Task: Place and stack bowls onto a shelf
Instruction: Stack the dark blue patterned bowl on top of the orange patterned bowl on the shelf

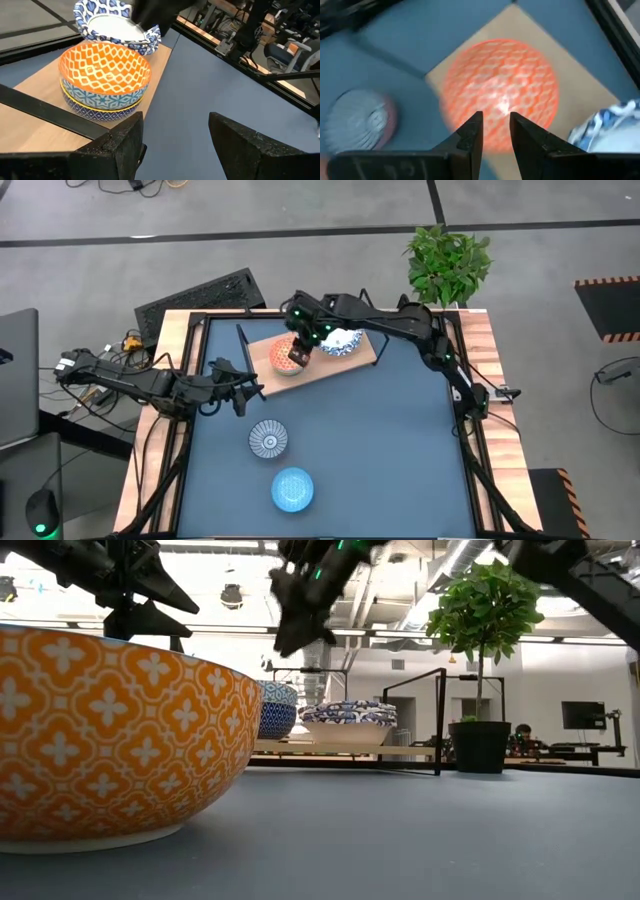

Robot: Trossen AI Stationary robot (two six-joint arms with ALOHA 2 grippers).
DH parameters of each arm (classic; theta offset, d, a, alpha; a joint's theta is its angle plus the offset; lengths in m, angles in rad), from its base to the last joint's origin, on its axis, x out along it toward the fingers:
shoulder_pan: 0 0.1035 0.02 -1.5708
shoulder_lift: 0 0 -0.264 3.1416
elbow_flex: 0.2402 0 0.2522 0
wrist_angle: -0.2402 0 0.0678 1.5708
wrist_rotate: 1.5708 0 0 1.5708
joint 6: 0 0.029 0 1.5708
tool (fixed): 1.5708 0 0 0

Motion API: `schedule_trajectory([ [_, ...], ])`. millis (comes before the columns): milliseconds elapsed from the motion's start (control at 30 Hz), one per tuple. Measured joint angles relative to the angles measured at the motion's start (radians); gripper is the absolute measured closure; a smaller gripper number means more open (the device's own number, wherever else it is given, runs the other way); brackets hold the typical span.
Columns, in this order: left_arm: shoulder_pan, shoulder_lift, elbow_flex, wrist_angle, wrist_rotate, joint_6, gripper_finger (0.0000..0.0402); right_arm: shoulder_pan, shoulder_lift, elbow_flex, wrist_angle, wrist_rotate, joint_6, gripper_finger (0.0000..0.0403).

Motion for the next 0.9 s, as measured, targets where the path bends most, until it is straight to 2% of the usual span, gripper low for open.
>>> schedule_trajectory([
  [133,-0.001,-0.002,0.003,0.001,0.121,-0.018,0.0188,0.075,-0.039,0.002,-0.165,0.017,-0.047,0.0281],
  [233,-0.019,0.01,-0.01,-0.049,0.25,-0.057,0.0188,0.152,-0.04,-0.002,-0.25,0.108,-0.05,0.0282],
  [367,-0.074,0.048,0.0,-0.05,0.319,-0.093,0.0188,0.25,-0.053,-0.001,-0.35,0.227,-0.05,0.0282],
  [600,-0.162,0.18,-0.001,-0.063,0.267,-0.176,0.0188,0.369,-0.057,-0.001,-0.385,0.393,-0.025,0.0282],
  [800,-0.217,0.242,-0.001,-0.073,0.262,-0.279,0.0188,0.407,-0.078,0.0,-0.423,0.412,0.031,0.0282],
  [900,-0.245,0.244,-0.001,-0.092,0.228,-0.329,0.0188,0.424,-0.087,-0.001,-0.451,0.441,0.052,0.0282],
])
